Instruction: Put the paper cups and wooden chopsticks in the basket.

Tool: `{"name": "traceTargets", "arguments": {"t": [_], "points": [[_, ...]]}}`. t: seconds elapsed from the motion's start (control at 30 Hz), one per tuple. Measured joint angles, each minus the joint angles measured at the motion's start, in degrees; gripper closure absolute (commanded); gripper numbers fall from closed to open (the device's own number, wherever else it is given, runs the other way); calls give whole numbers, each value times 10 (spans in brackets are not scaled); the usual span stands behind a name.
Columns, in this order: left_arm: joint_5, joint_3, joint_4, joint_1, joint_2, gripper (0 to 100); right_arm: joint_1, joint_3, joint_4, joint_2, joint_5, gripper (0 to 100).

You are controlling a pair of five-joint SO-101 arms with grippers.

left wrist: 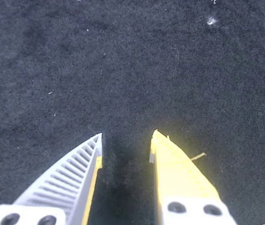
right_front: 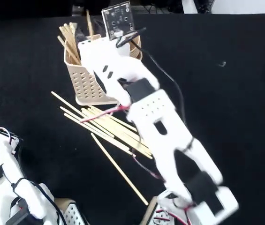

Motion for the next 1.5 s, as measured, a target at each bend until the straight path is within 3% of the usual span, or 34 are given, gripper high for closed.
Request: {"name": "traceTargets", "arguments": {"t": [0.2, 0.4, 0.5, 0.67, 0.8, 1.03, 1.13, 1.23, 1.5], "points": [[0, 0, 0, 0, 0, 827, -1, 12, 191, -164, 0, 861], [0, 0, 0, 0, 0, 827, -53, 157, 375, -273, 0, 838], [0, 0, 0, 0, 0, 827, -113, 291, 370, -277, 4, 766], [0, 0, 0, 0, 0, 827, -195, 501, 247, -251, 73, 707], [0, 0, 0, 0, 0, 827, -200, 550, 181, -196, 121, 706], [0, 0, 0, 0, 0, 827, -161, 542, 171, -68, 187, 711], [0, 0, 0, 0, 0, 827, -158, 506, 196, -30, 209, 802], [0, 0, 0, 0, 0, 827, -156, 482, 214, -13, 219, 979], [0, 0, 0, 0, 0, 827, -152, 467, 226, -37, 222, 988]]}}
